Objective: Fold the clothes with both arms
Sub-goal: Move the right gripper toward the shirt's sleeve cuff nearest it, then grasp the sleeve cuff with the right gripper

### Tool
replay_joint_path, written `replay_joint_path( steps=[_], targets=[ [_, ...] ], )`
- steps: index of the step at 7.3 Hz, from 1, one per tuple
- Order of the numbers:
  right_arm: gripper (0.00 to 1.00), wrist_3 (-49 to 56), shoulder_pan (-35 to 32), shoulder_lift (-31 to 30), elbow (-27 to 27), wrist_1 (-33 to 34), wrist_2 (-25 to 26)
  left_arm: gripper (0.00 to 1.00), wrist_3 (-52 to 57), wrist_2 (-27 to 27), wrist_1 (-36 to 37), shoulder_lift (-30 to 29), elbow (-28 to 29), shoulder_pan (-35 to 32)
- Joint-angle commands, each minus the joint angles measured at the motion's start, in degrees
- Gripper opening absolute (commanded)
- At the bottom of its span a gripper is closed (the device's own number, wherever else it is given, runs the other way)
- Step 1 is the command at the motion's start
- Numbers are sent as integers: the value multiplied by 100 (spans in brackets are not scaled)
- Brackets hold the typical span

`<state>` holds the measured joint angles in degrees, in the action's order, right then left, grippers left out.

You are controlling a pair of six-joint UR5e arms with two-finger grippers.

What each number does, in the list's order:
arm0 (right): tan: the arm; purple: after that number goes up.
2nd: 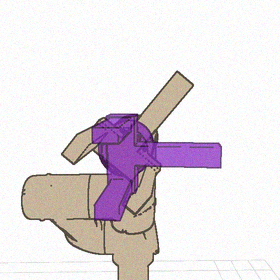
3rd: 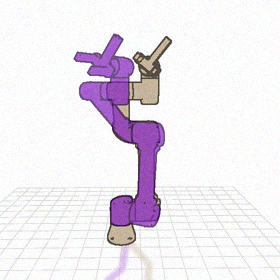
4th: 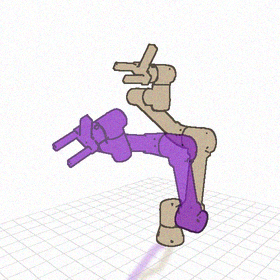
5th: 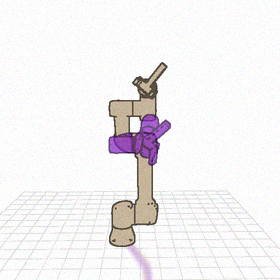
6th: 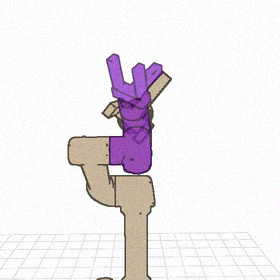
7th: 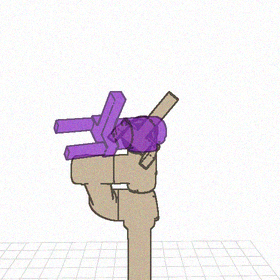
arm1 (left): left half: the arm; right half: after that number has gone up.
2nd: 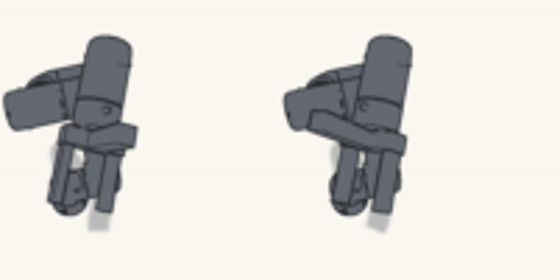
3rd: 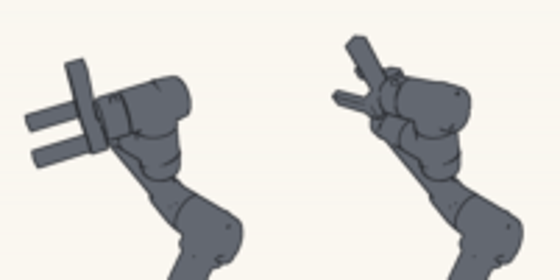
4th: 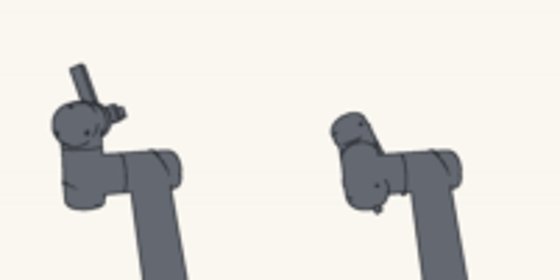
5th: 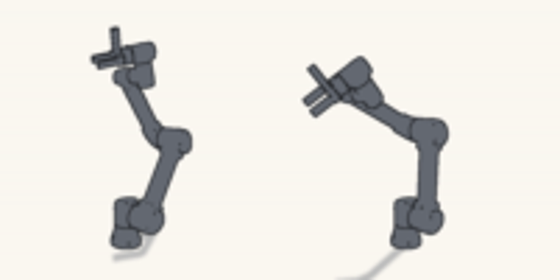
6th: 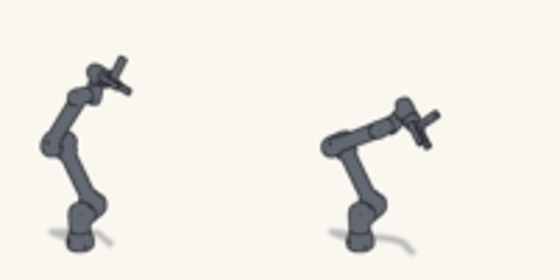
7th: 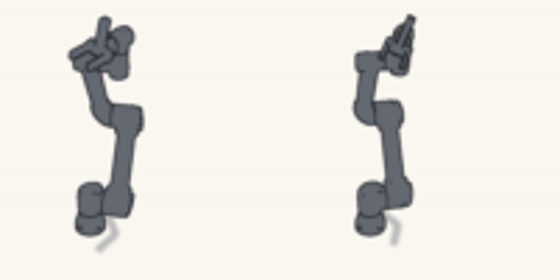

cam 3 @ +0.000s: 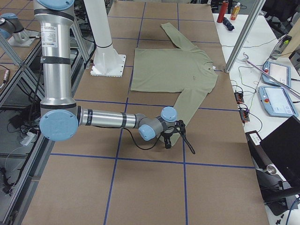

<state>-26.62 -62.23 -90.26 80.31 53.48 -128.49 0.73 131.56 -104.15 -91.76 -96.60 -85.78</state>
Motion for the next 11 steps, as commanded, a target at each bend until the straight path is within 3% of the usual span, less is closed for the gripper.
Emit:
replay_joint_path(
  steps=[1, 2, 5, 7, 9, 11],
  targets=[
    [78, -18, -8, 35, -6, -4, -18, 100, -3, 1, 0, 0, -8, 0],
    [67, -18, -17, 52, 55, 14, -71, 100, 6, 1, 0, 0, 0, 0],
    [24, -18, -17, 61, 47, 14, -80, 100, 14, 1, 0, 0, 44, 0],
    [16, -18, -17, 52, 47, 23, -80, 100, 6, 1, 0, -9, 44, 0],
    [0, -27, -26, 52, 55, 40, -80, 100, 6, 1, 0, -9, 44, 9],
    [0, -140, -131, 52, 422, 58, -324, 100, 6, 1, 0, -9, 44, 0]
  ],
)
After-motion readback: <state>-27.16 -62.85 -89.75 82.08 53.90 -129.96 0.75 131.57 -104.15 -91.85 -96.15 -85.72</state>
